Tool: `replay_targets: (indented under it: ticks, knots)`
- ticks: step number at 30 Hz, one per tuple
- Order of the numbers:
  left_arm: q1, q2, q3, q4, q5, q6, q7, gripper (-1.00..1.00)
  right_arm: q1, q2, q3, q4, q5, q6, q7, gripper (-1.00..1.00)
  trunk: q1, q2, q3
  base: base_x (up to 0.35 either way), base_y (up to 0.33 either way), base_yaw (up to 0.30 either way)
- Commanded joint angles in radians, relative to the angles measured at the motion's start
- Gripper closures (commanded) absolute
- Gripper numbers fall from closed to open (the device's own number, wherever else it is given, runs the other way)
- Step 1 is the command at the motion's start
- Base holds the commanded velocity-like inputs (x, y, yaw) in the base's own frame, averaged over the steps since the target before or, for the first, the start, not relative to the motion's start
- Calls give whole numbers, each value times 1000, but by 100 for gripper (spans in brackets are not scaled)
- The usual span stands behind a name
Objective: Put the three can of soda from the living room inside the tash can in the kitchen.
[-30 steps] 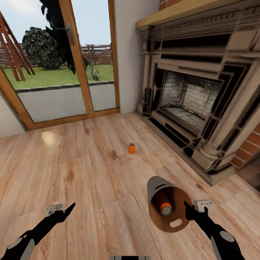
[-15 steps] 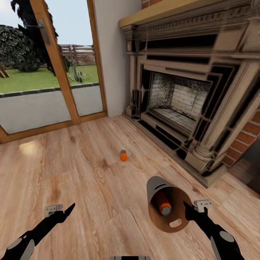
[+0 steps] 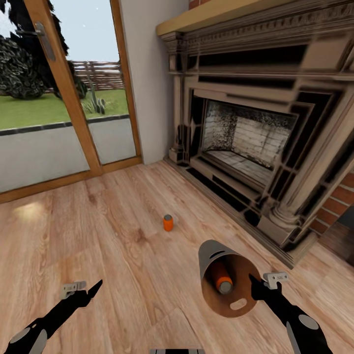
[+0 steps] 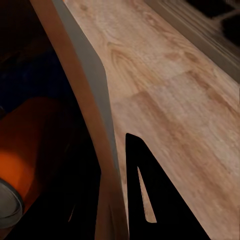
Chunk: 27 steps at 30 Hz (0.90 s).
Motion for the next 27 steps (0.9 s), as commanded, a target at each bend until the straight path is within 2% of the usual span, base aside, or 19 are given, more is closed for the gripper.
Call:
replay_targets:
  ticks: [1, 7, 27]
  knots:
    - [0, 0, 0, 0, 0, 0, 0, -100, 0, 0, 1, -2, -12, 1, 6, 100, 0, 0, 0, 292, 138, -1]
    - [0, 0, 0, 1, 0, 0, 0, -100, 0, 0, 1, -2, -14, 2, 5, 100, 0, 0, 1, 292, 138, -73]
    - [0, 0, 0, 1, -1, 0, 0, -100, 0, 1, 0, 13, -14, 1, 5, 100, 0, 0, 22, 292, 143, -204]
